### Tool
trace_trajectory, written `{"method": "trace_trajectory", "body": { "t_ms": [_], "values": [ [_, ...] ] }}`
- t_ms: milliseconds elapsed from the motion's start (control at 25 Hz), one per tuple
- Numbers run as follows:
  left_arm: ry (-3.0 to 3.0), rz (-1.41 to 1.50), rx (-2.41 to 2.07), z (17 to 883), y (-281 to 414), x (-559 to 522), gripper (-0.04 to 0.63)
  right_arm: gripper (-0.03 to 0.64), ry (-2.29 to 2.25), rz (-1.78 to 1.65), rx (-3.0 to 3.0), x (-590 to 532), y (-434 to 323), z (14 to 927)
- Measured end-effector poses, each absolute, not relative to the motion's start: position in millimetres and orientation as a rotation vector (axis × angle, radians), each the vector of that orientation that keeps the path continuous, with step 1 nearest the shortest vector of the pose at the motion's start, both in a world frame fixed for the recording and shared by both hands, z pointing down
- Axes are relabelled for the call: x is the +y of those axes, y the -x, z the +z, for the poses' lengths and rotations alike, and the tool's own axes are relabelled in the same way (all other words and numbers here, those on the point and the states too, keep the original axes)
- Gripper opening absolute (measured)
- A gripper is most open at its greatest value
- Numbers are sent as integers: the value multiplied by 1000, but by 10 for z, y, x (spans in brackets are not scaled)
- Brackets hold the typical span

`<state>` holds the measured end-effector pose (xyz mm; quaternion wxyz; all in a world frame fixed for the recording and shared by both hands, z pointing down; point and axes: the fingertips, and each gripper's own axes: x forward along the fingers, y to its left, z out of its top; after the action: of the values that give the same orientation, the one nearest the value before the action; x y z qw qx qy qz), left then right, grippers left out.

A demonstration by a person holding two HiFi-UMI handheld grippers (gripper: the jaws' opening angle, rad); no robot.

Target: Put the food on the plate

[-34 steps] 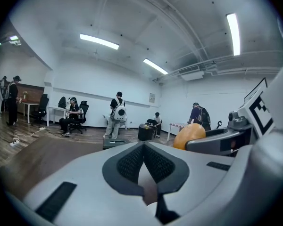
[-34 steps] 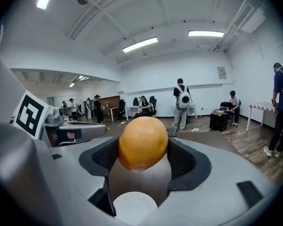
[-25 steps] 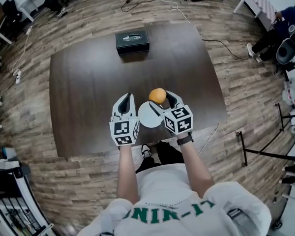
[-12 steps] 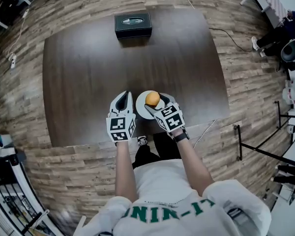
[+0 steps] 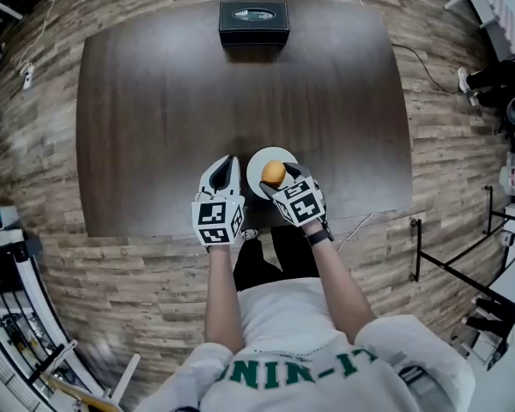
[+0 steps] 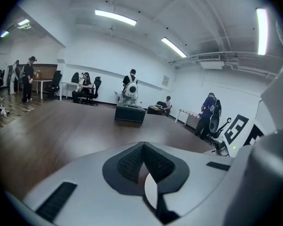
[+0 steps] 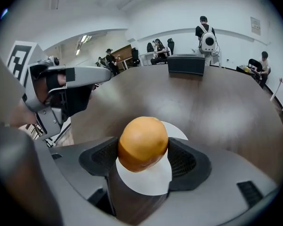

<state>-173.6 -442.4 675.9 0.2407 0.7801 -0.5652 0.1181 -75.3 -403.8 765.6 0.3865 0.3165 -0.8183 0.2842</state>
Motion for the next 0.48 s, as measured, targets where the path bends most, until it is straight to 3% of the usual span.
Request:
{"method": "trace_trajectory", "body": {
  "t_ms": [480],
  "values": [
    [-2132,386,-1527,6809,1714,-4362,11,351,-761,817,-2016,-4071,855,7910]
  ]
}}
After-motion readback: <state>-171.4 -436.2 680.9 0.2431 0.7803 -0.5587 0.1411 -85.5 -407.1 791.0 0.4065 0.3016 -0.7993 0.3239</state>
